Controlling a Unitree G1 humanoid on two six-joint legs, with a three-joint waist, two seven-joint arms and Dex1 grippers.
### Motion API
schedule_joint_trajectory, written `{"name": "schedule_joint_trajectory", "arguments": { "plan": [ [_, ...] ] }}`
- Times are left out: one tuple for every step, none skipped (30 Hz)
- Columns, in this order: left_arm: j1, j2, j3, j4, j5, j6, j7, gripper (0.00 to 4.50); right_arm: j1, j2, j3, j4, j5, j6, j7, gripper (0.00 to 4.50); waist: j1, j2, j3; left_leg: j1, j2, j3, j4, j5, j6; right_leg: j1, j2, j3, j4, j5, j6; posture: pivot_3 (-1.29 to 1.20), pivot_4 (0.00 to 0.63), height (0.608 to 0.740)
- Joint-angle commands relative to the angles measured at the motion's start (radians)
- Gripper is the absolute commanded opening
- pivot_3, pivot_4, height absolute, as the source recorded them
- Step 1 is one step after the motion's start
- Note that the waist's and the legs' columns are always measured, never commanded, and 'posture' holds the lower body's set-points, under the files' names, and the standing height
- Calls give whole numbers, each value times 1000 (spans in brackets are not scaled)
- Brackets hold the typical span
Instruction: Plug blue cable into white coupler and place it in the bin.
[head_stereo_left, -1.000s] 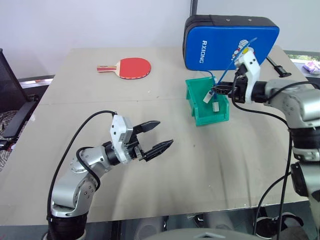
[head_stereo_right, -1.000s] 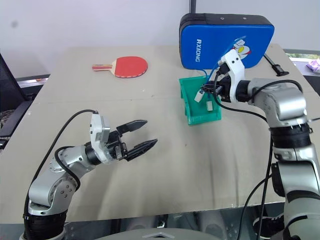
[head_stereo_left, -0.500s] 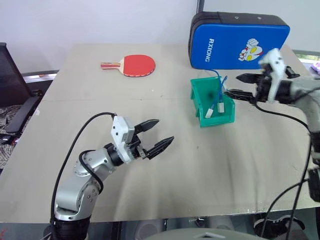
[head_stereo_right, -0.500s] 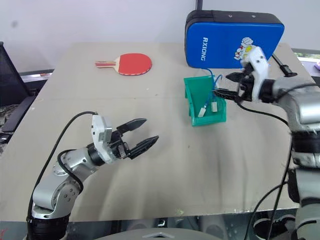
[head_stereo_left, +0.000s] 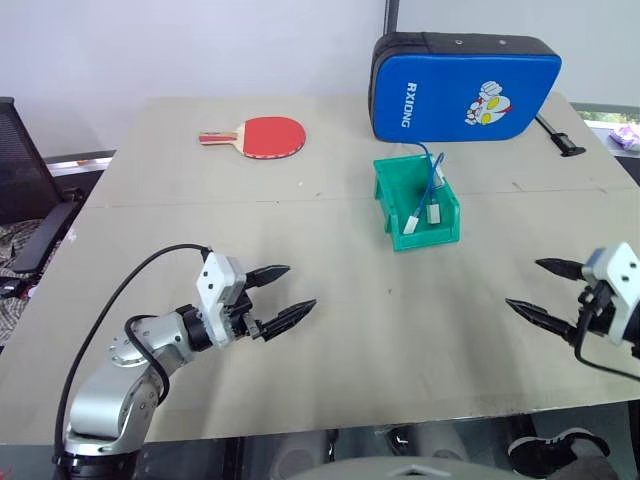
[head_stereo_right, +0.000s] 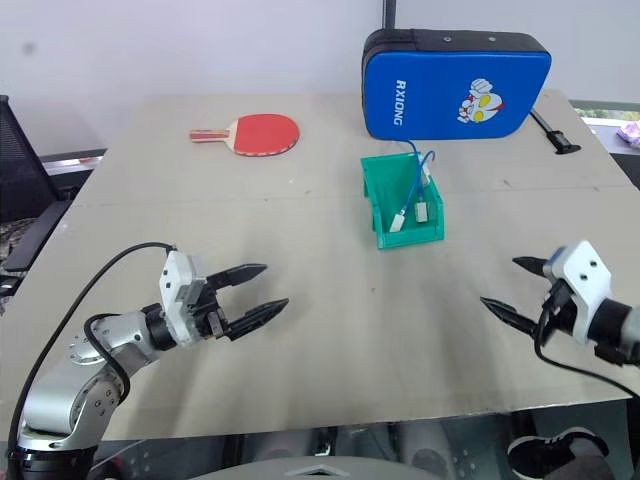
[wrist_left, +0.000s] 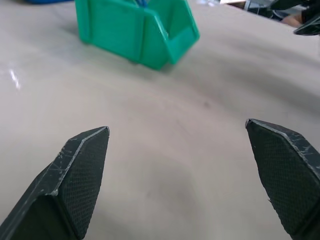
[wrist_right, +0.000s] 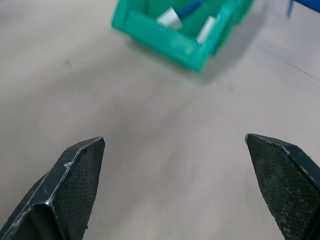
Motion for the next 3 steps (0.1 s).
{"name": "schedule_joint_trajectory", "arguments": {
  "plan": [
    [38, 41, 31, 13, 8, -31, -47, 4500, 64, 13, -52, -44, -22, -65, -10, 4465, -2, 0, 0, 0, 0, 0, 0, 0, 0, 0, 0, 0, 0, 0, 0, 0, 150, 740],
    [48, 53, 34, 21, 10, -36, -60, 4500, 81, 18, -54, -48, -21, -71, -12, 4465, -2, 0, 0, 0, 0, 0, 0, 0, 0, 0, 0, 0, 0, 0, 0, 0, 150, 740],
    [56, 65, 38, 29, 17, -40, -65, 4500, 96, 20, -52, -51, -25, -82, -12, 4465, -2, 0, 0, 0, 0, 0, 0, 0, 0, 0, 0, 0, 0, 0, 0, 0, 150, 740]
  ]
}}
